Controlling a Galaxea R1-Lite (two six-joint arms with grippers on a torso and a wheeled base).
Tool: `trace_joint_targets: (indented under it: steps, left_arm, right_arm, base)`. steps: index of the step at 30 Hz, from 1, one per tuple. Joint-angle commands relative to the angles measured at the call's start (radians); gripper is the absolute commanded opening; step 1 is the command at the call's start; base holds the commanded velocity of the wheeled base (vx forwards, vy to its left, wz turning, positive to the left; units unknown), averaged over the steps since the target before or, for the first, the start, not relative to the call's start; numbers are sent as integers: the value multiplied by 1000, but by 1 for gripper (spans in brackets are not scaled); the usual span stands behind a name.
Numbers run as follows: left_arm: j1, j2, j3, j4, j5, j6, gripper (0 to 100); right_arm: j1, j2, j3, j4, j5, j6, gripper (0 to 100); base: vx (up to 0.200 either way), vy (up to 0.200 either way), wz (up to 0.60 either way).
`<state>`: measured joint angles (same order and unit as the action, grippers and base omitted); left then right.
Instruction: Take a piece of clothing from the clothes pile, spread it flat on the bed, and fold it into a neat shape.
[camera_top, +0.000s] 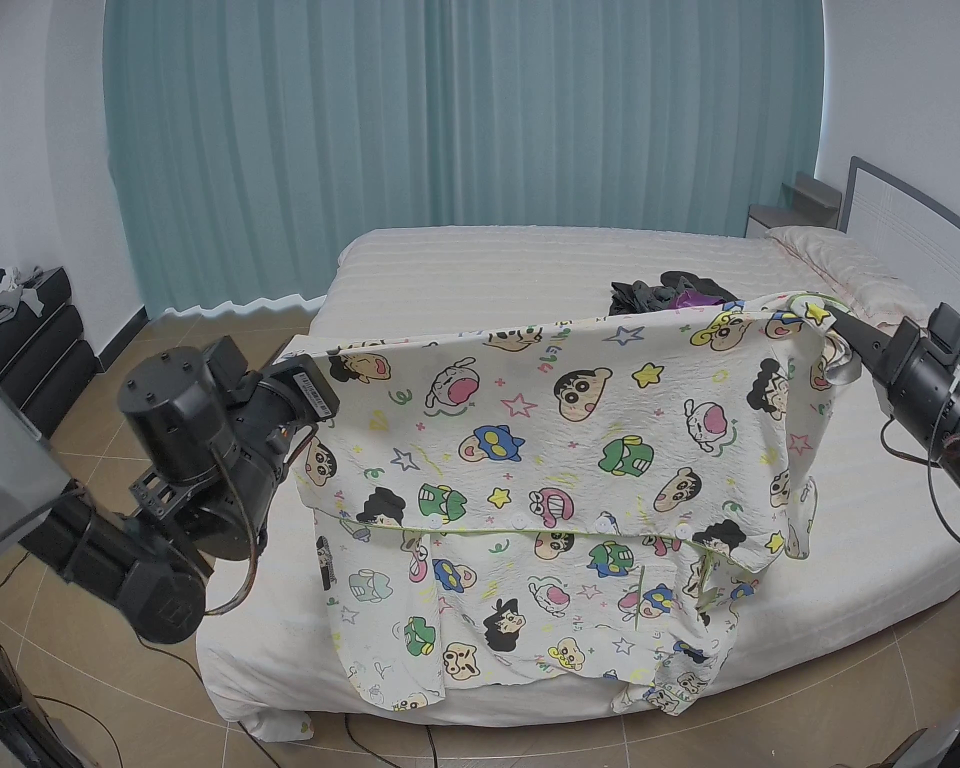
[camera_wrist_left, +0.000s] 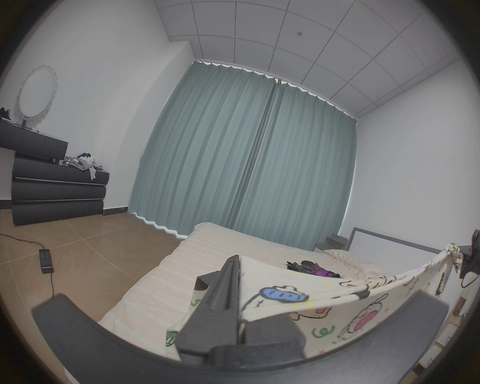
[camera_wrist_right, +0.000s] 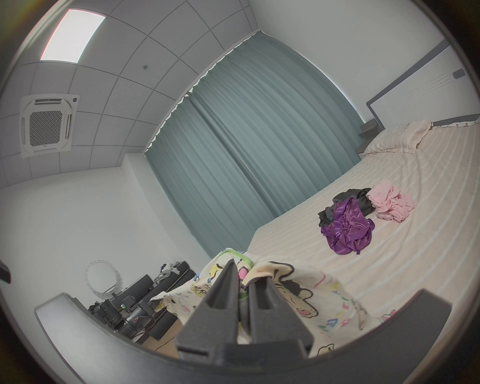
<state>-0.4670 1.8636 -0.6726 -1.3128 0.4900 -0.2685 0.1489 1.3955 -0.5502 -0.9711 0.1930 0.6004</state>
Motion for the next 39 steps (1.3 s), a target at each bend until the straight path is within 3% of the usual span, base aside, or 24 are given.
trace_joint_targets:
  steps: [1,9,15,24,27,35,39]
  left_arm:
    - [21,106,-108,52,1,-1,0]
    - [54,243,-283,136,-1,-1,0]
    - [76,371,-407,182,1,-1,0]
    - [88,585,-544,276,1,0,0]
    - [114,660,-680,352,1,-3,0]
    - [148,790,-886,498,1,-5,0]
    - [163,862,-1006,570,2,-6,0]
  right_arm:
    - [-23,161,-60,-31,-4,1,0]
    - [-28,355,-188,-98,-69,1,0]
    - [-28,497,-255,-129,-76,5,0]
    - [-49,717,-344,-130,-83,4,0]
    - [-54,807,-419,-130,-110,7,0]
    - [-42,991,-582,-117,-196,12,0]
    - [-37,1051,-642,-112,-198,24,0]
  base:
    - [200,0,0]
    - [200,0,0]
    - [200,0,0]
    - [0,0,0]
    - [0,0,0]
    - [0,0,0]
    - [0,0,0]
